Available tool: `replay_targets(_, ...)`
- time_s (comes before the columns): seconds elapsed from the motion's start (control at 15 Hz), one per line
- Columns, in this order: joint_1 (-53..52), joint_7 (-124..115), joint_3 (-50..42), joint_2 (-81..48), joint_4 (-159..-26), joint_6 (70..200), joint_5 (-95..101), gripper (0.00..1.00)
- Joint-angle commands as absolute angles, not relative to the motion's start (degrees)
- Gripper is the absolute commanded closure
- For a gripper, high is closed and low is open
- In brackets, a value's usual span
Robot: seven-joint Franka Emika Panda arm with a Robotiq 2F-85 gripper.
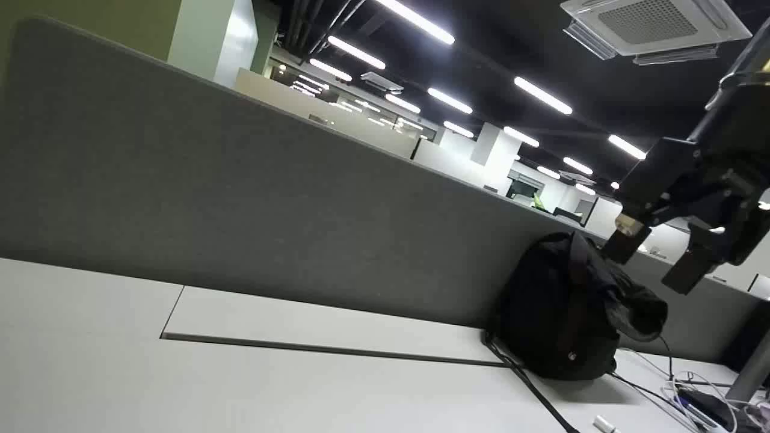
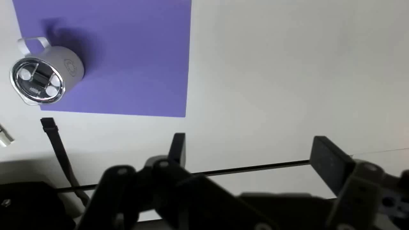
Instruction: Open the lid of the thermos cup
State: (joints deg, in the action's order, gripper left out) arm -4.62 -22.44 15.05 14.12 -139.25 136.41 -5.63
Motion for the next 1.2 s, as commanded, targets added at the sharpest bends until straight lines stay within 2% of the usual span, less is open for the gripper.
replay_targets(0.0, -5.68, -22.66, 13.98, 14.04, -139.19, 136.34, -5.26, 0.0)
replay_targets(0.6, -5.68, -22.66, 13.98, 14.04, -139.17, 136.45, -5.26, 0.0)
replay_targets(1.13, -2.3, -1.99, 5.37, 7.96, -135.65, 139.44, 0.12, 0.0)
